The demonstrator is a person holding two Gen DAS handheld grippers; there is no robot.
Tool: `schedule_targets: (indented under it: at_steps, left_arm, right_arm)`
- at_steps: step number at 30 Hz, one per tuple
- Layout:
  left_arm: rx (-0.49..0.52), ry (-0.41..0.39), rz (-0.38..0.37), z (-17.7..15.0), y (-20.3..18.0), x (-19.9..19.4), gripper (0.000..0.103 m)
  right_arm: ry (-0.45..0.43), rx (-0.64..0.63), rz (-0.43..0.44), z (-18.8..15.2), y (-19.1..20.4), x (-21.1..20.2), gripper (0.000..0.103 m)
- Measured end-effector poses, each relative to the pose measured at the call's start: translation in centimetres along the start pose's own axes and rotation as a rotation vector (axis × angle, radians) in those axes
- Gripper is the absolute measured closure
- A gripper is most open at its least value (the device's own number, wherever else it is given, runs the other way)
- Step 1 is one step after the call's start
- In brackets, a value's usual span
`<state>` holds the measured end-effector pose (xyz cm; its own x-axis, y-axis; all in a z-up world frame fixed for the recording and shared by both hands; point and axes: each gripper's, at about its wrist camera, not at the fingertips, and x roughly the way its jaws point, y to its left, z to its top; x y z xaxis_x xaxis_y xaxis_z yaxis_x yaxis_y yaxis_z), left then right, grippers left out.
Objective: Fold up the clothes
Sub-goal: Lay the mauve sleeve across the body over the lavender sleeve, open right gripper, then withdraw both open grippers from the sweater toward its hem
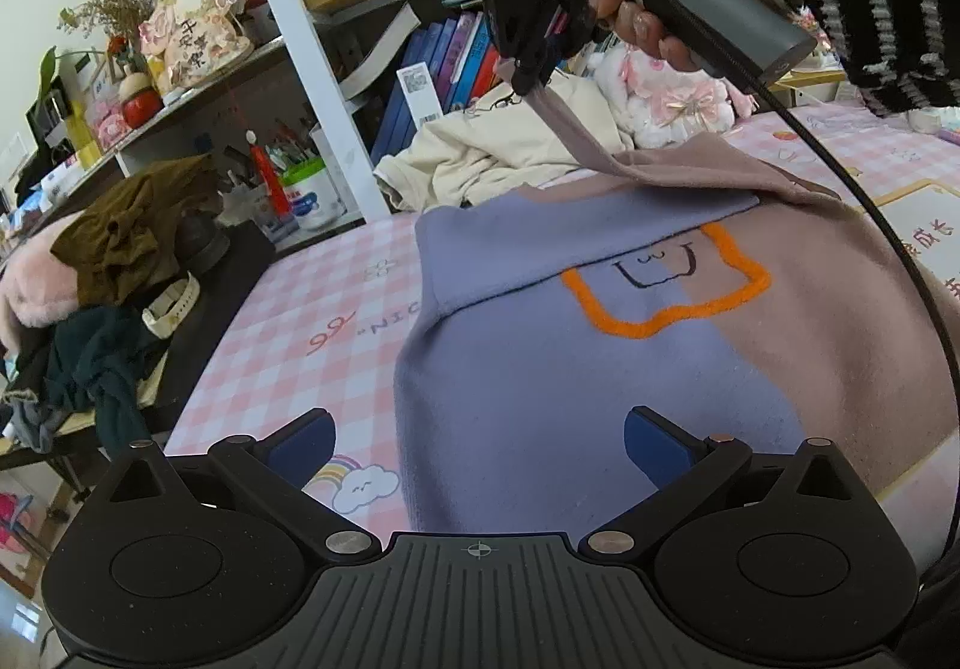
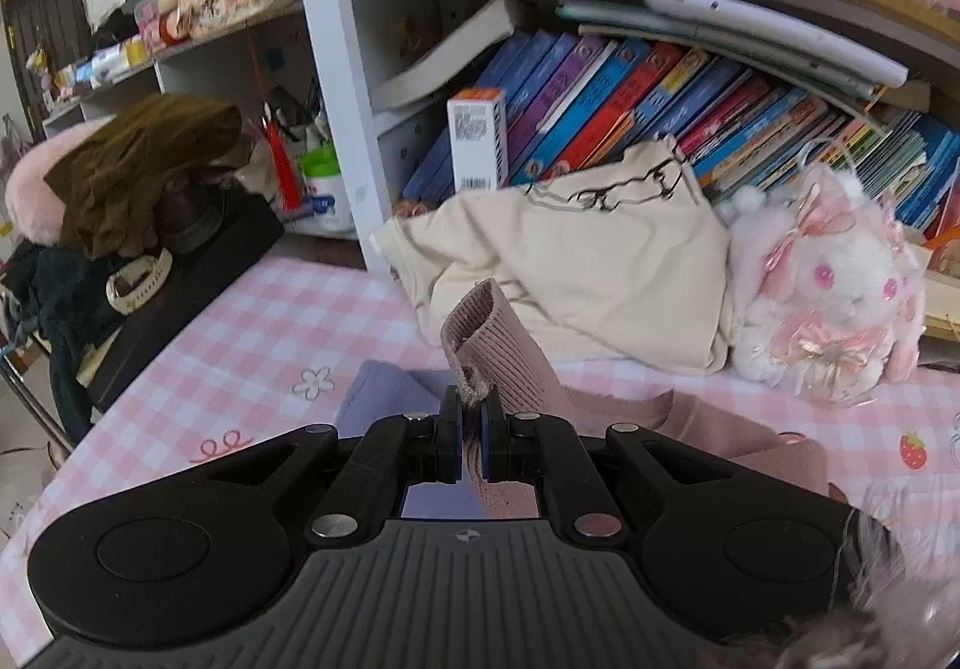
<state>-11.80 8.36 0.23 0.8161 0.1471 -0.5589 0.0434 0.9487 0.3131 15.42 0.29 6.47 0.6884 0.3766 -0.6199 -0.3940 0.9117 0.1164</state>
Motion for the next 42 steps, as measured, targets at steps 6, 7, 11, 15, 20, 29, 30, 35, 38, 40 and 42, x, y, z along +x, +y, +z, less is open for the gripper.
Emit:
schedule_targets:
  at_steps: [6, 7, 11, 15, 20, 29, 30, 35, 38, 40, 42]
  left_arm:
    - [-0.002, 0.012, 0.003, -0.4, 0.3, 0.0, 0.0]
    - [-0.002, 0.013, 0.005, -0.5, 0.3, -0.1, 0.0]
    - [0.001, 0.011, 0.009, -0.5, 0.5, -0.1, 0.0]
    - [0.014, 0.002, -0.009, -0.4, 0.2, -0.2, 0.0]
    - [0.033, -0.011, -0.033, 0.0, -0.1, -0.2, 0.0]
    - [-0.026, 0.022, -0.053, -0.3, 0.3, 0.8, 0.0]
    - [-0.036, 0.034, -0.057, -0.3, 0.3, 1.1, 0.0]
    - [-0.05, 0.061, -0.075, 0.1, -0.1, 1.6, 0.0]
    - [-0.071, 0.057, -0.085, 0.7, -0.8, 1.5, 0.0]
    - [-0.097, 0.052, -0.098, 1.2, -1.3, 1.5, 0.0]
    - [-0.115, 0.057, -0.111, 1.6, -2.3, 1.4, 0.0]
  right_arm:
    - [0.049, 0.006, 0.044, -0.6, 0.5, 1.6, 0.095]
    - [0.056, 0.009, 0.054, -0.6, 0.5, 1.8, 0.093]
    - [0.045, 0.041, 0.1, -1.0, 0.3, 1.2, 0.081]
    - [0.029, 0.039, 0.116, -1.6, -0.1, -0.4, 0.079]
    - [0.036, 0.024, 0.099, -3.7, -1.3, -3.6, 0.075]
    - [0.11, 0.027, -0.025, -12.3, -6.3, -11.1, 0.068]
    - [0.123, 0.037, -0.047, -13.3, -6.8, -11.6, 0.067]
    - [0.184, 0.107, -0.163, -18.9, -8.6, -14.4, 0.058]
    - [0.188, 0.158, -0.214, -21.3, -9.3, -16.3, 0.048]
    - [0.196, 0.193, -0.207, -22.3, -9.7, -17.2, 0.046]
    - [0.188, 0.167, -0.2, -23.2, -9.9, -18.3, 0.042]
